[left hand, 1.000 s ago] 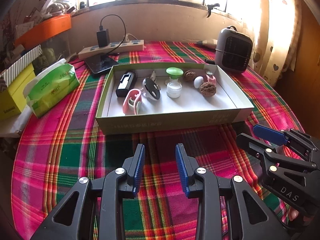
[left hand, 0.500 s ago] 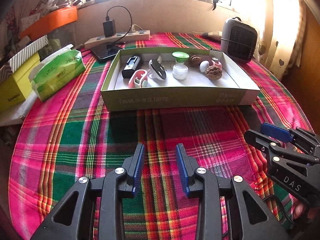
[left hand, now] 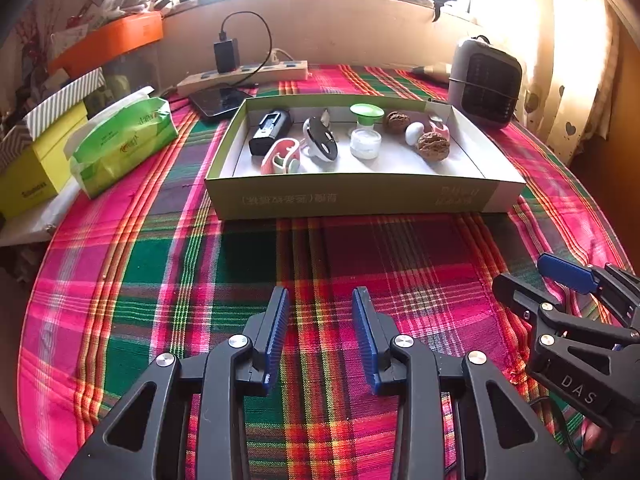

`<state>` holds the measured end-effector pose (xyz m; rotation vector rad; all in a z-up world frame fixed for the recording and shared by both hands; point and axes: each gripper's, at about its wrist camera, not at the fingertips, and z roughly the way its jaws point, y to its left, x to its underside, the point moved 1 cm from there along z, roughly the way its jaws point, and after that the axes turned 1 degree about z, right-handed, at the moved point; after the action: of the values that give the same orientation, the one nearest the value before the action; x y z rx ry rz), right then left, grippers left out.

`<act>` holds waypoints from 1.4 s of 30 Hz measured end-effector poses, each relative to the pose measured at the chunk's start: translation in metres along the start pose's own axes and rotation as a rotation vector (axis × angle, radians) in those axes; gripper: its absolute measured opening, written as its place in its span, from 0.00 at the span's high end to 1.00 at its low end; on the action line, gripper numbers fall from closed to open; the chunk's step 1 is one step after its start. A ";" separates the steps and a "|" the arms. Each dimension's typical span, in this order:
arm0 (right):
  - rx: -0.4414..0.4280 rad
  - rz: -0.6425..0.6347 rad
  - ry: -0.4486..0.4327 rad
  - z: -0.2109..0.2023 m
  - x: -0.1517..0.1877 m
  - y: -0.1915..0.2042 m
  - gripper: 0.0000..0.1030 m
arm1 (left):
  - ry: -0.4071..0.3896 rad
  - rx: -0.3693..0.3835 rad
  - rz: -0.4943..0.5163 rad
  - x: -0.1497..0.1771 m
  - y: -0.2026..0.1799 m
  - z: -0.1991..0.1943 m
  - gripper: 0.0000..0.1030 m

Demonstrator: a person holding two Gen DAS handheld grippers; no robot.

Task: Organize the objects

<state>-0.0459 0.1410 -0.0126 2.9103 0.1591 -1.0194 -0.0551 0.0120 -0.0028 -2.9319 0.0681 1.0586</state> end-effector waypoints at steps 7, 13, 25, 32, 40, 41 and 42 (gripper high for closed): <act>0.005 0.003 0.001 0.001 0.000 -0.001 0.42 | 0.000 -0.002 0.001 0.000 0.000 0.000 0.70; 0.006 0.003 0.001 0.001 0.000 0.000 0.42 | 0.000 -0.002 0.001 0.000 0.000 0.000 0.70; 0.006 0.002 0.001 0.001 0.000 0.000 0.42 | 0.000 -0.002 0.001 0.001 -0.001 0.000 0.70; 0.006 0.003 0.001 0.001 0.000 0.000 0.42 | 0.000 -0.002 0.001 0.000 -0.001 0.000 0.70; 0.005 0.003 0.001 0.001 0.000 0.000 0.42 | 0.000 -0.002 0.001 0.000 -0.001 0.000 0.70; 0.005 0.003 0.001 0.001 0.000 0.000 0.42 | 0.000 -0.002 0.001 0.001 -0.001 0.000 0.70; 0.005 0.003 0.001 0.001 0.000 0.000 0.42 | 0.000 -0.002 0.000 0.001 -0.001 0.000 0.70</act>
<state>-0.0461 0.1412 -0.0135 2.9151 0.1529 -1.0195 -0.0548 0.0127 -0.0033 -2.9337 0.0678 1.0594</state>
